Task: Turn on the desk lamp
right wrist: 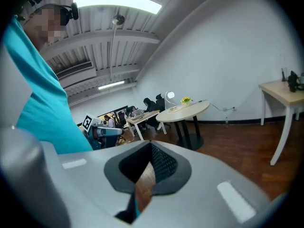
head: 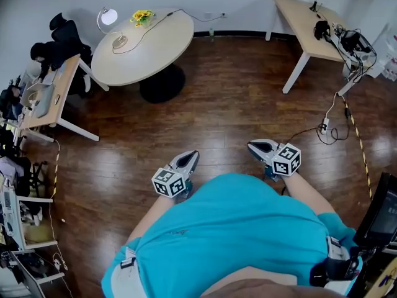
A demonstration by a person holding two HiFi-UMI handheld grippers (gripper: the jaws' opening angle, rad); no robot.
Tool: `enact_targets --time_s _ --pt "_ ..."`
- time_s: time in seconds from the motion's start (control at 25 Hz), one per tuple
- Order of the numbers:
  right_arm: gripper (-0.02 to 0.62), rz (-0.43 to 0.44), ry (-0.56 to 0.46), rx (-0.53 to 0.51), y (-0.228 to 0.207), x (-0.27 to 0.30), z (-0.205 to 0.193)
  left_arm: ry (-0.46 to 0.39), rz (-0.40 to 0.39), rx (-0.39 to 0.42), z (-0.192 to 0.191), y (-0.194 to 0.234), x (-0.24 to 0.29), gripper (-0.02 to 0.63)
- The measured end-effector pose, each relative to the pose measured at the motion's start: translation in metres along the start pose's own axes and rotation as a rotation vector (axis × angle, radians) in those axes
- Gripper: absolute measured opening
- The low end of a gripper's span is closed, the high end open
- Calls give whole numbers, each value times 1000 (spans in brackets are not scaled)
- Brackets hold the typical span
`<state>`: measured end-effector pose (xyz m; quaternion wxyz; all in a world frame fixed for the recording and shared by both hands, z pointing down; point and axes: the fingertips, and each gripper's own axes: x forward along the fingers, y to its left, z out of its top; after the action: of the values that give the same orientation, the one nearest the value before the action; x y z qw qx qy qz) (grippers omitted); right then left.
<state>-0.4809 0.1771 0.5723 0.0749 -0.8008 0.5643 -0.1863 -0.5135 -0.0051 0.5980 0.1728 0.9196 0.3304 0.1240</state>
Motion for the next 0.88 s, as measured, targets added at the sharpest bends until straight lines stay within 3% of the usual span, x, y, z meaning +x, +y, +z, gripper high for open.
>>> enact_targets --time_s 0.28,0.48,0.68,0.88 --pt "2 -48 -26 -29 55 -55 -23 -9 -60 3 -20 -70 -28 20" --pt "2 -61 -83 -26 73 -145 -45 20 -93 48 -44 -163 -4 20" --pt "2 -72 -104 -28 84 -252 -73 54 -113 27 -84 -270 27 20" --pt "2 -83 -135 43 85 -318 -117 122 -127 105 -125 -343 37 20"
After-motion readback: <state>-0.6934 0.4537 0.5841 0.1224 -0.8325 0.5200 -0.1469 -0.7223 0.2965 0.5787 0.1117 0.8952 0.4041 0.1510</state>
